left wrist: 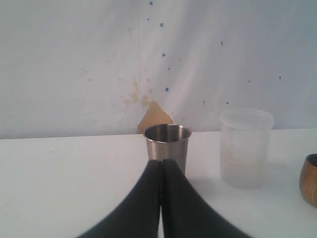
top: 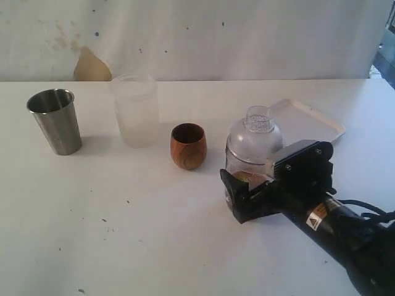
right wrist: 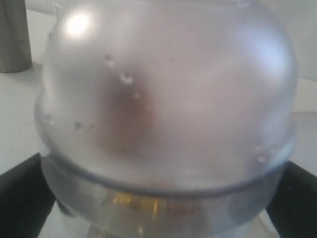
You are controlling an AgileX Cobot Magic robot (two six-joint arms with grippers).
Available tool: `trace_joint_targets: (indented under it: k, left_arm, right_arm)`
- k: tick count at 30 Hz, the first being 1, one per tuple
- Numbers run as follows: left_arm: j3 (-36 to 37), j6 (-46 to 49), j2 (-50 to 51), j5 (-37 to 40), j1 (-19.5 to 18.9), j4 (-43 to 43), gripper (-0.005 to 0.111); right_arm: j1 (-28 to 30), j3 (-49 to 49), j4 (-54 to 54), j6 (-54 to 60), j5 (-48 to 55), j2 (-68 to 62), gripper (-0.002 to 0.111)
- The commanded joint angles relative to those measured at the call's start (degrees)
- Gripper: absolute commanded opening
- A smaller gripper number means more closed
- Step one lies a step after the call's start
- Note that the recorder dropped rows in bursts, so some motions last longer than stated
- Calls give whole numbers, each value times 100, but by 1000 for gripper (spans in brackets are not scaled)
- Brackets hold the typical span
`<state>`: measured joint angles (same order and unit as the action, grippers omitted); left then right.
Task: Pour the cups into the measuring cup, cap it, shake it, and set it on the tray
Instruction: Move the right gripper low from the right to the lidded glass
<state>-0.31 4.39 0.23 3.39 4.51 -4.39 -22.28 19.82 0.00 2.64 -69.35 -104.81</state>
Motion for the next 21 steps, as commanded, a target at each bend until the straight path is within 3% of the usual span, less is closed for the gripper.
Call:
trace_joint_targets:
  k: [1, 21]
  left_arm:
    - [31, -6, -23, -28, 25, -50, 0]
    - [31, -6, -23, -28, 25, -50, 0]
  right_arm:
    - [4, 133, 0, -27, -61, -166, 102]
    - [4, 482, 190, -135, -61, -486, 102]
